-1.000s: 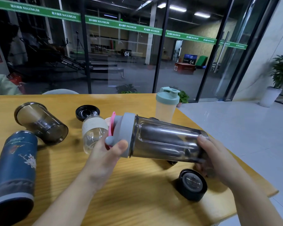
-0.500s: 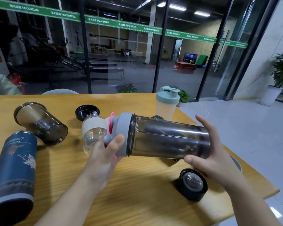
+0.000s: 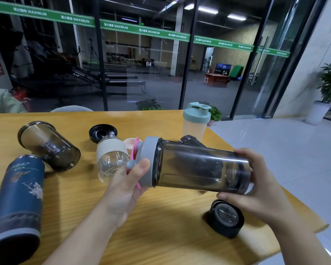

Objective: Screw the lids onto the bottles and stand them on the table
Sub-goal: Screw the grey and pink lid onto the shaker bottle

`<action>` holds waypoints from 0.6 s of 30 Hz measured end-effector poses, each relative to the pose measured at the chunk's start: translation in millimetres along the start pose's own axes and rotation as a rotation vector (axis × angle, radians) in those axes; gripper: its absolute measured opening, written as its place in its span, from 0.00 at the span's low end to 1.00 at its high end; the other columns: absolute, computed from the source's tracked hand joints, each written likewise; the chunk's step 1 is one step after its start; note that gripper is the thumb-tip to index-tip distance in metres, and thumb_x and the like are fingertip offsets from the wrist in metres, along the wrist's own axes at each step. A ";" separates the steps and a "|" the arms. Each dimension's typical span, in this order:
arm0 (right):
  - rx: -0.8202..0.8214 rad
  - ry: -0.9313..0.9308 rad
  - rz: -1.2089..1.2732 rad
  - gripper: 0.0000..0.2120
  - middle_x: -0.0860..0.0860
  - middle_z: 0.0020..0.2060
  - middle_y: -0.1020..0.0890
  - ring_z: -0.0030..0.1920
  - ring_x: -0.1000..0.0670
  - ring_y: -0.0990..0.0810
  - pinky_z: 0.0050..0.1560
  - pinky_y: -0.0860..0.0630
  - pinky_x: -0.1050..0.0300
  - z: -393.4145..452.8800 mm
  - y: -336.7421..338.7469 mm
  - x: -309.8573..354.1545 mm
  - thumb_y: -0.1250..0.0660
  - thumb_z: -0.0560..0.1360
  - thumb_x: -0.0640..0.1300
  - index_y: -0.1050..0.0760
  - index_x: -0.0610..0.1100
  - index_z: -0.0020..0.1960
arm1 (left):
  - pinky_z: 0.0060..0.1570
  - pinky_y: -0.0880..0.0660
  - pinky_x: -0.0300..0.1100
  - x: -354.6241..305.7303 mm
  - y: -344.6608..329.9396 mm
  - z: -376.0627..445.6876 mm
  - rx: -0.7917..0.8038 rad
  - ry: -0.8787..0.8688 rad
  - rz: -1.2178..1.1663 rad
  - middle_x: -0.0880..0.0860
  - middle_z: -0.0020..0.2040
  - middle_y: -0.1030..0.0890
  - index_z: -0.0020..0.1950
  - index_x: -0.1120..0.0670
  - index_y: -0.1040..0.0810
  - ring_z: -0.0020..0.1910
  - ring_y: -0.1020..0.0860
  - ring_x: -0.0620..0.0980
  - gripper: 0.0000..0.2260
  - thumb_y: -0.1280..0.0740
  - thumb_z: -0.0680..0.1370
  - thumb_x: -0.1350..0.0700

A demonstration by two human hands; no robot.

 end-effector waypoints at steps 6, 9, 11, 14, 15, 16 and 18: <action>0.001 -0.081 -0.087 0.31 0.59 0.47 0.21 0.41 0.53 0.21 0.39 0.25 0.62 0.2 -2.5 -2.3 0.31 0.53 0.62 0.40 0.78 0.52 | 0.49 0.21 0.41 -0.6 0.3 0.0 0.044 -0.050 0.006 0.56 0.55 0.17 0.63 0.58 0.24 0.52 0.18 0.49 0.46 0.18 0.49 0.40; 0.016 -0.211 0.037 0.24 0.60 0.41 0.18 0.40 0.58 0.20 0.39 0.26 0.58 1.5 -4.2 -0.8 0.37 0.56 0.65 0.33 0.71 0.53 | 0.49 0.22 0.40 -2.0 -0.4 -1.0 0.101 -0.128 0.102 0.55 0.55 0.17 0.66 0.60 0.29 0.54 0.19 0.50 0.45 0.20 0.56 0.40; 0.016 -0.305 0.145 0.22 0.64 0.34 0.18 0.33 0.64 0.21 0.38 0.30 0.61 2.9 -6.1 1.1 0.39 0.57 0.65 0.28 0.60 0.50 | 0.52 0.24 0.41 -1.4 1.4 -1.1 0.115 -0.142 0.145 0.55 0.56 0.18 0.68 0.59 0.31 0.57 0.20 0.51 0.46 0.20 0.57 0.40; 0.045 -0.452 0.218 0.19 0.59 0.19 0.27 0.20 0.61 0.29 0.32 0.35 0.63 7.5 -7.8 4.6 0.34 0.68 0.65 0.29 0.49 0.38 | 0.59 0.26 0.47 1.4 6.6 0.9 0.158 -0.162 0.202 0.54 0.62 0.21 0.70 0.45 0.31 0.62 0.23 0.54 0.44 0.20 0.57 0.40; 0.062 -0.490 0.219 0.22 0.58 0.17 0.31 0.18 0.59 0.33 0.30 0.36 0.63 8.2 -7.5 3.2 0.36 0.70 0.66 0.31 0.47 0.36 | 0.59 0.26 0.46 1.5 7.5 0.9 0.175 -0.171 0.223 0.52 0.62 0.21 0.67 0.39 0.29 0.62 0.23 0.52 0.40 0.20 0.57 0.40; 0.076 -0.512 0.201 0.26 0.57 0.18 0.32 0.19 0.58 0.35 0.29 0.37 0.61 7.7 -6.9 2.3 0.38 0.70 0.70 0.31 0.46 0.35 | 0.57 0.25 0.45 0.8 7.2 0.6 0.192 -0.176 0.240 0.49 0.62 0.20 0.64 0.34 0.27 0.61 0.23 0.50 0.37 0.20 0.57 0.40; 0.079 -0.543 0.158 0.31 0.56 0.21 0.29 0.22 0.57 0.31 0.31 0.35 0.59 6.4 -5.2 0.5 0.40 0.65 0.74 0.28 0.44 0.40 | 0.53 0.25 0.41 -0.2 5.6 -0.3 0.215 -0.175 0.247 0.45 0.60 0.20 0.59 0.30 0.26 0.60 0.22 0.47 0.33 0.20 0.56 0.40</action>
Point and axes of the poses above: each hand's wrist, its own z-axis towards the middle knuckle, its own y-axis out of the back of the hand, x = y × z, the point moved 1 cm from there along z, towards the middle knuckle
